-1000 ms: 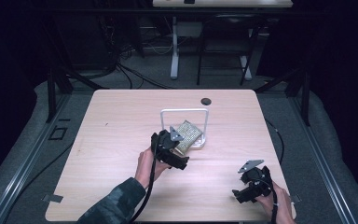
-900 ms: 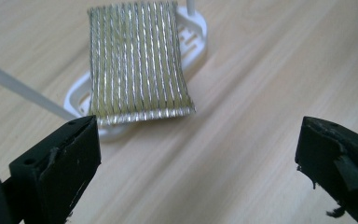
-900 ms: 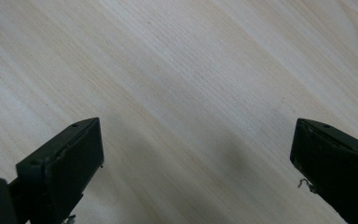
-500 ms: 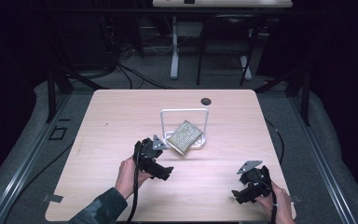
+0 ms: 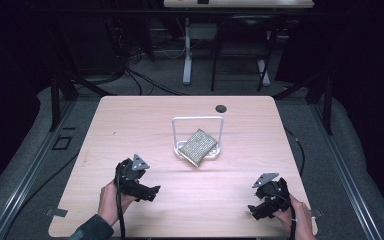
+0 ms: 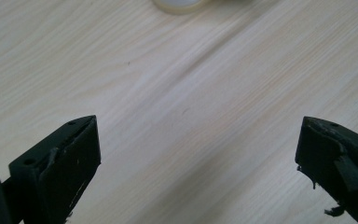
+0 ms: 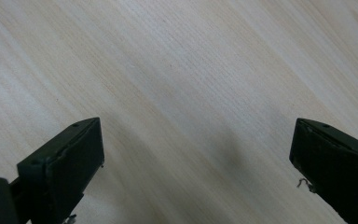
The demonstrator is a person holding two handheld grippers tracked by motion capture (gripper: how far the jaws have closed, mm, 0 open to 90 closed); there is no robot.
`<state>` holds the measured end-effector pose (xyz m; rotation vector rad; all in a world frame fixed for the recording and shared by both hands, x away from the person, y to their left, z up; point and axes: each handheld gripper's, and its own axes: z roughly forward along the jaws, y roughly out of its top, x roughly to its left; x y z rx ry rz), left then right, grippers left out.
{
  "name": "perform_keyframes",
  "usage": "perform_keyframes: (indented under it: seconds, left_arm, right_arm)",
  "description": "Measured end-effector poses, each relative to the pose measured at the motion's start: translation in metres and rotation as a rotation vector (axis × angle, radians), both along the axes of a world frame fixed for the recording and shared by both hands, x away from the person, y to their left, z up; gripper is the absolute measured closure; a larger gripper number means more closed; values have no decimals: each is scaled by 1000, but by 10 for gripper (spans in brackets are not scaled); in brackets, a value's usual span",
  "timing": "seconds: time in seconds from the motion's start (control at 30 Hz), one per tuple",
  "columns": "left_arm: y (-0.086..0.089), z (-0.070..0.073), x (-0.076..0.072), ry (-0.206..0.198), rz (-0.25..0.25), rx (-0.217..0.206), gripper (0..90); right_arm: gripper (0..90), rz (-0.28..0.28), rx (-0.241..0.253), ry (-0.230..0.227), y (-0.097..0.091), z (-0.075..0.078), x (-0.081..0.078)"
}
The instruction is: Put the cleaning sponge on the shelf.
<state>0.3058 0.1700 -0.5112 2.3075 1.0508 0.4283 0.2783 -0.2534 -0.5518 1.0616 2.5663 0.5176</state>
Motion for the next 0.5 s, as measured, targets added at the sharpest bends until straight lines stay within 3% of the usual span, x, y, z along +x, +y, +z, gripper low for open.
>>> perform_keyframes:
  seconds: [0.2, 0.3, 0.5]
  left_arm:
    - [25, -9, -11, 3, 33, -26, 0]
    - [34, -17, -11, 11, 56, -1, 0]
    - [37, -23, -9, 31, 85, 1, 0]
  right_arm:
    - [23, 4, -8, -5, 0, 1, 0]
    - [23, 5, -4, -8, 0, 0, 0]
    - [27, 9, -4, -14, 0, 2, -1]
